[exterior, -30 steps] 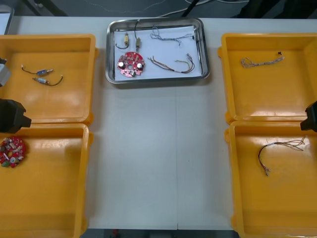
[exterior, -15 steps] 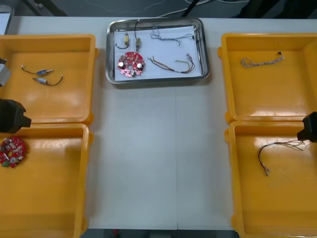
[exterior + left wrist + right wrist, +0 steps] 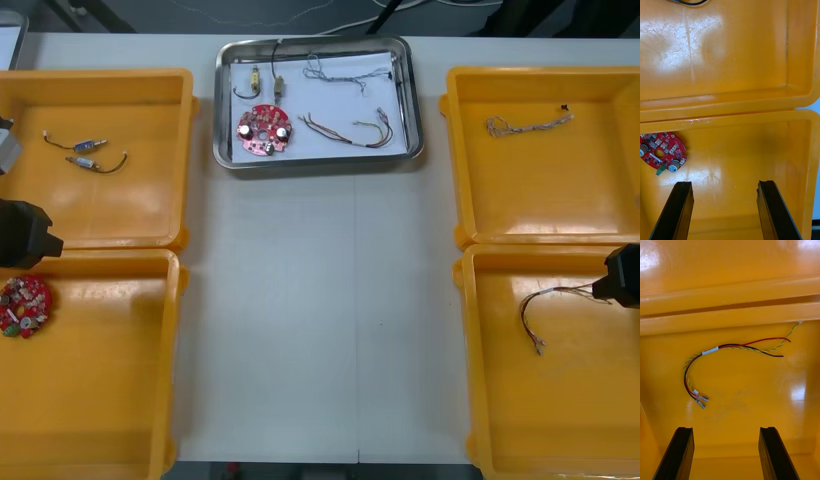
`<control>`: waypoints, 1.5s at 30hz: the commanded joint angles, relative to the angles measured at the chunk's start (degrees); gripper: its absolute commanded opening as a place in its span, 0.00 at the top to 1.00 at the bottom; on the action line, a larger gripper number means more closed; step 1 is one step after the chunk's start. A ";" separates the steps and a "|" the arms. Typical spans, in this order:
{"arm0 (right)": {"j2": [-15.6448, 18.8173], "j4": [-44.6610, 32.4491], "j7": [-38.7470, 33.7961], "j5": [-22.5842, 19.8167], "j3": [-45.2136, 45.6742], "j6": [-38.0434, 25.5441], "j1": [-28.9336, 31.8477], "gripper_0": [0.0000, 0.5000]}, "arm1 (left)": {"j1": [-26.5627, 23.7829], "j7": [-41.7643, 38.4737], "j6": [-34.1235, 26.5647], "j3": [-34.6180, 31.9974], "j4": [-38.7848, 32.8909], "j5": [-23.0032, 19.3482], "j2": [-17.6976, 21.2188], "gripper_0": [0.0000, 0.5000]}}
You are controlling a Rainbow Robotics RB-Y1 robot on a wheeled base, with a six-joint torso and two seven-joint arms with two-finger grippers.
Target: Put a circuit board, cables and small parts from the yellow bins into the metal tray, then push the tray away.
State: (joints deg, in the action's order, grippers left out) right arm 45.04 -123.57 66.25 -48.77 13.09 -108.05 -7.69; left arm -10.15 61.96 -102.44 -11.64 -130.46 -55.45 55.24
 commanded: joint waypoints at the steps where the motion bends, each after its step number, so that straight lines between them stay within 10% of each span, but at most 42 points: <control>1: -0.66 -1.77 2.57 0.25 1.94 0.38 1.27 0.00 | 0.92 3.79 -0.39 -1.63 -0.68 -0.36 2.51 0.00; 45: -0.66 -2.03 3.36 1.13 1.85 0.47 1.63 0.00 | 0.92 3.79 -0.39 -1.63 -0.68 -0.36 2.51 0.00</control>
State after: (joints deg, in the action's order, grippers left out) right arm 44.87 -123.67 66.48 -48.08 13.23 -108.02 -6.92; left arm -10.15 61.96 -102.44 -11.64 -130.46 -55.45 55.24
